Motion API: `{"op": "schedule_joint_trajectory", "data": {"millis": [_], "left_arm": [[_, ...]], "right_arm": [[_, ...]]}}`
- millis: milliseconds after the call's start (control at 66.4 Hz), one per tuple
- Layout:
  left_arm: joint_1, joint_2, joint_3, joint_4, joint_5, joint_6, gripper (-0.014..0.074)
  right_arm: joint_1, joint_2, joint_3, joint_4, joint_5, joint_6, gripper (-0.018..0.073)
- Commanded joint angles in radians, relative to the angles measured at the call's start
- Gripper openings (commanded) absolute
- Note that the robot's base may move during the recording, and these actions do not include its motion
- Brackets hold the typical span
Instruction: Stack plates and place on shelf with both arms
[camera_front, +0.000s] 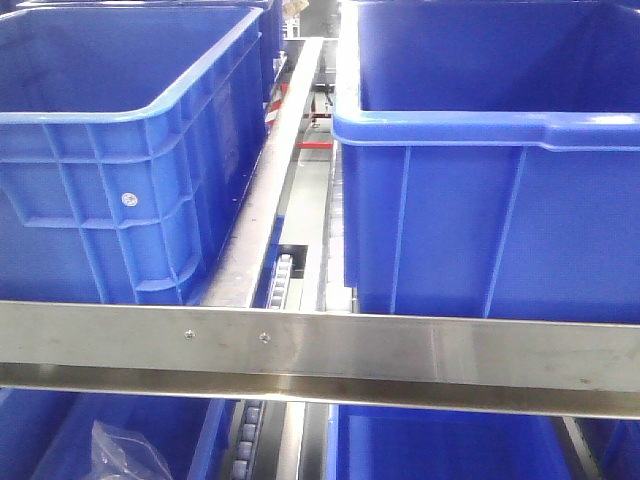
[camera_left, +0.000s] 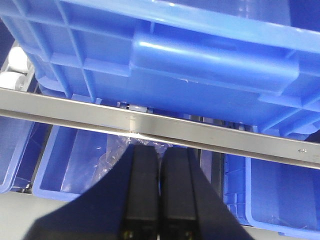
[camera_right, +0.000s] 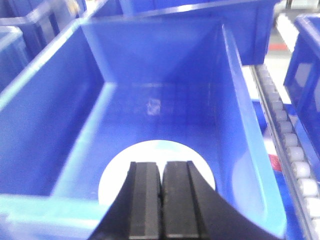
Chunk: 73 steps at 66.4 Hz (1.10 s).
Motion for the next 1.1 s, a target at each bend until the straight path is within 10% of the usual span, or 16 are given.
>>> {"op": "schedule_joint_trajectory", "data": {"millis": [0,1084], "left_arm": [[0.002,-0.001,-0.028,-0.001,-0.076,-0.009,0.0083],[0.002,-0.001,-0.028,-0.001,-0.077,-0.009,0.0083]], "right_arm": [[-0.006,-0.025,-0.006,0.007,-0.075,-0.004,0.0048],[-0.007,-0.374,0.406,0.035,-0.146,-0.002,0.0048]]}}
